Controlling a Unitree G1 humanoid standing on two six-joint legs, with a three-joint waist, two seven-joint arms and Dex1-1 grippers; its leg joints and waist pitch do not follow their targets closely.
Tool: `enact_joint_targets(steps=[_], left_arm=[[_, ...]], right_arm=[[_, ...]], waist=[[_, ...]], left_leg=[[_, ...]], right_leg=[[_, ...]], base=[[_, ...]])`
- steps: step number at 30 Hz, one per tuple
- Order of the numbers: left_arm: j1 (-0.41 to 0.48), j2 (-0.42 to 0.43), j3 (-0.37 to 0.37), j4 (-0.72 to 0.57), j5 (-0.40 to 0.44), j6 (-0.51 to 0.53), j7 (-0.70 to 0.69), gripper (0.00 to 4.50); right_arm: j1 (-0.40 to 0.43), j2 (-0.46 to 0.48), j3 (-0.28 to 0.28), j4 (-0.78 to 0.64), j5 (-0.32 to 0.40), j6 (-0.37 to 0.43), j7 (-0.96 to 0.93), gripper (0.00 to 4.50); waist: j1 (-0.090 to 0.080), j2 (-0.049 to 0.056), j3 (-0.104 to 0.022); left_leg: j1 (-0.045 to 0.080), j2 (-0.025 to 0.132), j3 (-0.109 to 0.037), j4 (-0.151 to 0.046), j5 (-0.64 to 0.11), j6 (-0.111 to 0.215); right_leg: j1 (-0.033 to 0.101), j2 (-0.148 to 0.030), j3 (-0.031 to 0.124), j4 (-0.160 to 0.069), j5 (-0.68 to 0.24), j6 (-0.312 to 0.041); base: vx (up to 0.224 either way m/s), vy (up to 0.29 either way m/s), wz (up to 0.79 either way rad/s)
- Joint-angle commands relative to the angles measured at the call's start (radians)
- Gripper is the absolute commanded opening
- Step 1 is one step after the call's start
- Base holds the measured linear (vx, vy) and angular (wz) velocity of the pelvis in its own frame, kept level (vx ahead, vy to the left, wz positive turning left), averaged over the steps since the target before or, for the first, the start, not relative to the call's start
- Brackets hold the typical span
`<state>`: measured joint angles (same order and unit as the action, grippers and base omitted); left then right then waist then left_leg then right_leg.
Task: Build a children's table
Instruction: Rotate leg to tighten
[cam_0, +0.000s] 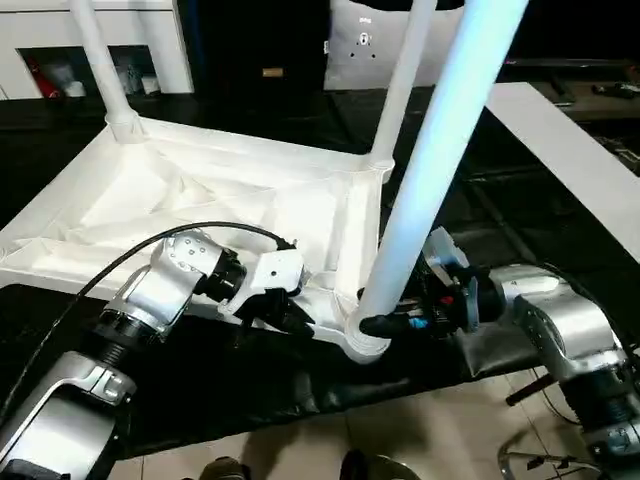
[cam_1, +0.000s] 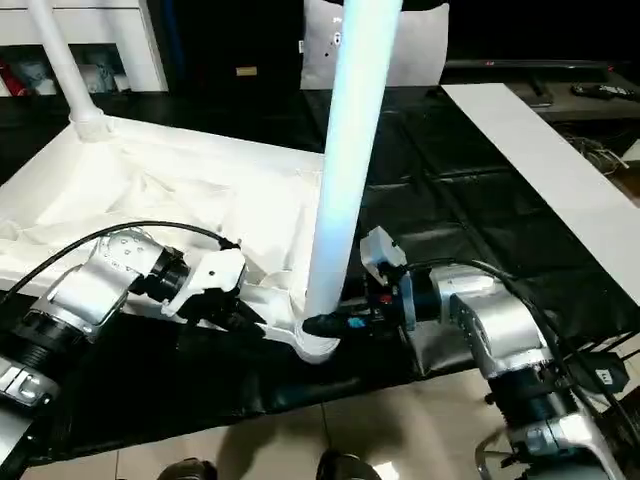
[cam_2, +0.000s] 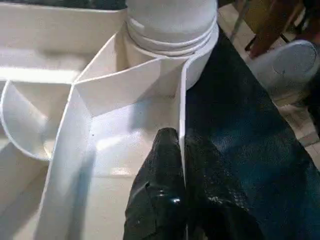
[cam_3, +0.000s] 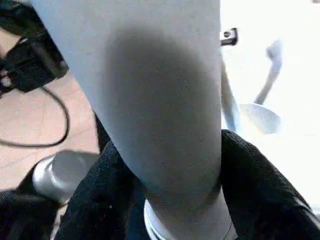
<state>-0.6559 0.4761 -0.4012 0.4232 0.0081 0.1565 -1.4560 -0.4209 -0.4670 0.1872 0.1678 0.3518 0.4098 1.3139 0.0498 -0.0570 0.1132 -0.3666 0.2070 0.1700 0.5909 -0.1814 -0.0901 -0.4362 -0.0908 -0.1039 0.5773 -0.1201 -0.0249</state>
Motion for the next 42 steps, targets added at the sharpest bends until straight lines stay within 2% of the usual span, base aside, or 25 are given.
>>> enact_joint_targets(steps=[1,2,3,5,6,8,10,11,12,13,15,16,17,20,24,26,29,31,33,36,38,39,40,41,42], left_arm=[[0.007,-0.039,0.007,-0.039,-0.004,0.057,0.063,0.00],[0.011,-0.054,0.016,-0.052,-0.002,0.095,0.100,0.00],[0.013,-0.065,0.022,-0.060,-0.003,0.123,0.121,0.00],[0.011,-0.085,0.030,-0.063,0.000,0.152,0.160,0.00],[0.010,-0.090,0.032,-0.064,0.001,0.158,0.168,0.00],[0.000,-0.156,0.059,-0.069,0.008,0.245,0.287,0.00],[-0.021,-0.226,0.095,-0.055,0.017,0.319,0.416,0.00],[-0.045,-0.286,0.132,-0.021,0.026,0.341,0.536,0.00],[-0.055,-0.308,0.146,-0.006,0.028,0.346,0.578,0.00],[-0.073,-0.340,0.170,0.020,0.034,0.342,0.655,0.00],[-0.084,-0.361,0.185,0.034,0.036,0.342,0.697,0.00],[-0.087,-0.364,0.188,0.036,0.035,0.344,0.702,0.00],[-0.089,-0.368,0.190,0.038,0.034,0.343,0.706,0.00],[-0.092,-0.373,0.193,0.036,0.033,0.338,0.713,0.00],[-0.085,-0.372,0.194,0.020,0.049,0.352,0.722,0.00],[-0.076,-0.357,0.187,0.011,0.049,0.345,0.714,0.00],[-0.047,-0.300,0.162,-0.013,0.044,0.297,0.643,0.00],[-0.037,-0.280,0.154,-0.019,0.041,0.283,0.609,0.00],[-0.031,-0.264,0.149,-0.022,0.038,0.275,0.584,0.00],[-0.021,-0.222,0.133,-0.019,0.031,0.227,0.509,0.00],[-0.016,-0.197,0.122,-0.014,0.019,0.191,0.445,0.00],[-0.014,-0.165,0.104,-0.001,0.012,0.144,0.374,0.00],[-0.013,-0.159,0.101,0.002,0.008,0.129,0.355,0.00],[-0.012,-0.144,0.092,0.007,-0.002,0.104,0.301,0.00],[-0.013,-0.129,0.079,0.013,-0.002,0.074,0.260,0.00]], right_arm=[[0.015,0.034,0.001,-0.037,0.009,0.046,-0.088,2.09],[0.028,0.057,-0.002,-0.053,-0.010,0.061,-0.156,2.09],[0.032,0.076,-0.008,-0.055,-0.020,0.071,-0.199,2.09],[0.032,0.112,-0.024,-0.049,-0.034,0.079,-0.275,2.05],[0.032,0.119,-0.027,-0.048,-0.037,0.082,-0.289,2.05],[0.023,0.214,-0.065,-0.026,-0.085,0.110,-0.493,2.03],[0.001,0.302,-0.102,0.013,-0.129,0.118,-0.688,2.00],[-0.032,0.370,-0.136,0.070,-0.163,0.102,-0.846,2.00],[-0.047,0.392,-0.146,0.096,-0.175,0.092,-0.900,2.00],[-0.074,0.427,-0.163,0.138,-0.180,0.060,-0.969,2.00],[-0.093,0.449,-0.169,0.166,-0.186,0.031,-1.004,2.00],[-0.098,0.453,-0.168,0.172,-0.189,0.025,-1.009,2.00],[-0.103,0.459,-0.171,0.180,-0.190,0.013,-1.018,2.00],[-0.121,0.476,-0.177,0.204,-0.185,-0.027,-1.023,2.66],[-0.131,0.511,-0.198,0.207,-0.208,-0.061,-1.052,2.87],[-0.129,0.507,-0.198,0.210,-0.213,-0.090,-1.055,3.18],[-0.098,0.456,-0.202,0.176,-0.192,-0.150,-0.994,3.27],[-0.084,0.425,-0.203,0.157,-0.177,-0.156,-0.937,3.58],[-0.073,0.400,-0.204,0.144,-0.164,-0.158,-0.887,3.61],[-0.048,0.330,-0.205,0.108,-0.126,-0.141,-0.748,3.97],[-0.031,0.272,-0.188,0.084,-0.111,-0.129,-0.655,4.09],[-0.013,0.198,-0.166,0.061,-0.086,-0.114,-0.537,4.20],[-0.009,0.184,-0.162,0.055,-0.078,-0.110,-0.511,4.32],[-0.002,0.151,-0.154,0.041,-0.058,-0.098,-0.447,4.41],[0.003,0.125,-0.145,0.033,-0.046,-0.093,-0.394,4.47]], waist=[[-0.005,-0.004,-0.076],[-0.007,-0.006,-0.075],[-0.010,-0.005,-0.073],[-0.022,-0.007,-0.072],[-0.029,-0.009,-0.069],[-0.049,-0.005,-0.069],[-0.066,0.001,-0.071],[-0.071,0.002,-0.073],[-0.084,0.006,-0.071],[-0.090,0.013,-0.076],[-0.097,0.008,-0.074],[-0.096,0.008,-0.071],[-0.094,0.009,-0.070],[-0.094,0.010,-0.071],[-0.094,0.010,-0.073],[-0.091,0.012,-0.074],[-0.088,0.008,-0.076],[-0.085,0.005,-0.074],[-0.080,0.007,-0.075],[-0.068,0.003,-0.077],[-0.059,0.005,-0.080],[-0.053,0.004,-0.081],[-0.050,0.004,-0.083],[-0.046,0.005,-0.082],[-0.042,0.005,-0.085]], left_leg=[[0.007,0.016,0.001,-0.068,-0.205,0.048],[0.005,0.016,0.001,-0.069,-0.203,0.041],[0.007,0.015,-0.001,-0.068,-0.220,0.034],[0.000,0.009,-0.005,-0.068,-0.237,0.026],[-0.004,0.005,-0.007,-0.066,-0.250,0.019],[-0.001,0.001,-0.009,-0.060,-0.278,0.008],[-0.005,0.003,-0.018,-0.062,-0.290,-0.003],[-0.003,0.003,-0.018,-0.061,-0.293,0.001],[-0.009,0.008,-0.024,-0.065,-0.307,0.002],[-0.002,0.012,-0.027,-0.065,-0.331,0.006],[0.004,0.008,-0.024,-0.065,-0.350,0.029],[0.008,0.003,-0.021,-0.064,-0.351,0.047],[0.005,0.003,-0.020,-0.067,-0.342,0.058],[0.005,0.007,-0.019,-0.070,-0.335,0.063],[0.002,0.008,-0.017,-0.072,-0.317,0.064],[0.003,0.010,-0.016,-0.073,-0.304,0.064],[-0.005,0.010,-0.012,-0.073,-0.273,0.075],[0.003,0.008,-0.006,-0.070,-0.274,0.083],[0.000,0.006,-0.004,-0.070,-0.266,0.091],[-0.005,0.005,-0.002,-0.071,-0.221,0.103],[-0.002,0.008,-0.001,-0.071,-0.184,0.108],[0.000,0.009,0.000,-0.070,-0.173,0.121],[-0.001,0.010,0.001,-0.068,-0.159,0.125],[-0.001,0.013,0.004,-0.068,-0.150,0.133],[-0.004,0.009,0.003,-0.066,-0.148,0.138]], right_leg=[[0.064,-0.052,0.046,-0.083,-0.556,-0.105],[0.065,-0.052,0.047,-0.084,-0.563,-0.097],[0.060,-0.051,0.043,-0.090,-0.600,-0.082],[0.065,-0.051,0.036,-0.098,-0.648,-0.055],[0.064,-0.049,0.030,-0.106,-0.686,-0.032],[0.059,-0.048,0.020,-0.117,-0.726,-0.009],[0.066,-0.051,0.005,-0.121,-0.719,-0.007],[0.067,-0.051,0.001,-0.127,-0.709,-0.008],[0.069,-0.053,-0.005,-0.124,-0.676,-0.022],[0.070,-0.053,-0.010,-0.128,-0.638,-0.032],[0.068,-0.051,-0.012,-0.133,-0.598,-0.043],[0.065,-0.050,-0.010,-0.138,-0.593,-0.046],[0.067,-0.051,-0.007,-0.136,-0.586,-0.051],[0.066,-0.051,0.000,-0.128,-0.553,-0.069],[0.067,-0.052,0.008,-0.119,-0.516,-0.091],[0.068,-0.051,0.014,-0.111,-0.480,-0.110],[0.073,-0.052,0.022,-0.101,-0.430,-0.127],[0.065,-0.050,0.026,-0.100,-0.435,-0.134],[0.069,-0.050,0.026,-0.099,-0.457,-0.127],[0.074,-0.049,0.026,-0.103,-0.477,-0.102],[0.074,-0.049,0.030,-0.095,-0.438,-0.114],[0.073,-0.046,0.031,-0.093,-0.410,-0.127],[0.077,-0.045,0.034,-0.086,-0.382,-0.135],[0.072,-0.045,0.037,-0.079,-0.339,-0.165],[0.077,-0.044,0.035,-0.077,-0.332,-0.168]], base=[[0.000,0.000,0.00],[0.000,0.000,0.00],[0.000,0.000,0.00],[0.000,0.000,0.00],[0.000,0.000,0.00],[0.000,0.000,0.00],[0.000,0.000,0.00],[0.000,0.000,0.00],[0.000,0.000,0.00],[0.000,0.000,0.00],[0.000,0.000,0.00],[0.000,0.000,0.00],[0.000,0.000,0.00],[0.000,0.000,0.00],[0.000,0.000,0.00],[0.000,0.000,0.00],[0.000,0.000,0.00],[0.000,0.000,0.00],[0.000,0.000,0.00],[0.000,0.000,0.00],[0.000,0.000,0.00],[0.000,0.000,0.00],[0.000,0.000,0.00],[0.000,0.000,0.00],[0.000,0.000,0.00]])
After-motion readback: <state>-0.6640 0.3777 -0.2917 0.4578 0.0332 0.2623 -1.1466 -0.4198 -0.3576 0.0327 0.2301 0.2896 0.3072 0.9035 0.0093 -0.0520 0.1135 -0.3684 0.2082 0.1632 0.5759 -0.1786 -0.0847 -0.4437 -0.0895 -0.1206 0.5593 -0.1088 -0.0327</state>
